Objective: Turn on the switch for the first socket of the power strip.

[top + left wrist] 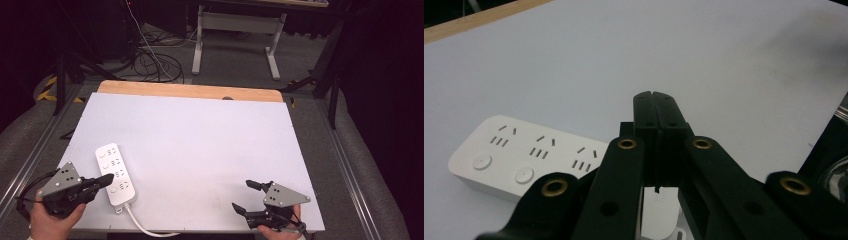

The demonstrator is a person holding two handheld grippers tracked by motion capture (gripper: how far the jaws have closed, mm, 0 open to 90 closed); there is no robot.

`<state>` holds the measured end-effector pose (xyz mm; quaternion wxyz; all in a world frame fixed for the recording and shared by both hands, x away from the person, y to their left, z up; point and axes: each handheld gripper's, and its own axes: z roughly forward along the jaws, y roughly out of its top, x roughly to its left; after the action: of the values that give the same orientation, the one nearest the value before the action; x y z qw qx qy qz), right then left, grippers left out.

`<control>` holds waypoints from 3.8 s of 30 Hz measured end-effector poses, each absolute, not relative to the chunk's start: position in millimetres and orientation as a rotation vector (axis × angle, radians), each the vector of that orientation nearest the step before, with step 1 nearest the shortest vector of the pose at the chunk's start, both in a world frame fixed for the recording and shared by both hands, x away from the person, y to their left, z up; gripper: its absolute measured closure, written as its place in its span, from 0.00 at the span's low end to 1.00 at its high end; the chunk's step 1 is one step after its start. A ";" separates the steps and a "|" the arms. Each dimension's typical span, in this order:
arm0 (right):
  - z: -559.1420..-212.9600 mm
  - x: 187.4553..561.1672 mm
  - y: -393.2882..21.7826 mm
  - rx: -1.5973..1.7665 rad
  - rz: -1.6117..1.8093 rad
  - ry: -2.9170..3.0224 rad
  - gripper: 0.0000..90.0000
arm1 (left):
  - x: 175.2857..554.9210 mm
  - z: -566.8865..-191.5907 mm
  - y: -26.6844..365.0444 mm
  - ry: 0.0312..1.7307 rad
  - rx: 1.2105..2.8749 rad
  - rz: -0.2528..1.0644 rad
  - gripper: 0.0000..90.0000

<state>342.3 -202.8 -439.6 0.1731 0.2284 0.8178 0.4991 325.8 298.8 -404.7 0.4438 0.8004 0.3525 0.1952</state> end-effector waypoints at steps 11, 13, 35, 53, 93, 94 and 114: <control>-439.5 342.3 -203.4 0.642 1.412 2.319 0.25 | 336.8 -402.0 295.2 0.868 2.010 0.462 1.00; -439.7 342.3 -203.2 0.640 1.417 2.320 0.25 | 338.6 -400.9 295.8 0.867 2.037 0.452 1.00; -440.4 342.4 -202.4 0.641 1.410 2.327 0.25 | 366.4 -407.1 296.5 0.954 2.336 0.288 1.00; -440.8 342.6 -202.4 0.640 1.409 2.330 0.25 | 374.2 -417.8 287.3 0.999 2.490 0.237 1.00; -440.9 342.3 -203.7 0.637 1.410 2.330 0.25 | 377.3 -437.3 279.9 0.988 2.499 0.151 1.00; -441.0 342.4 -203.5 0.636 1.410 2.331 0.25 | 377.0 -437.0 279.2 0.984 2.503 0.167 1.00; -441.4 341.8 -202.1 0.629 1.406 2.342 0.25 | 377.0 -437.2 282.4 1.020 2.496 0.218 1.00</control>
<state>341.8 -202.1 -441.4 0.1683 0.2212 0.8236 0.4943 377.0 282.4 -437.2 0.2165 0.9008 0.3680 0.0787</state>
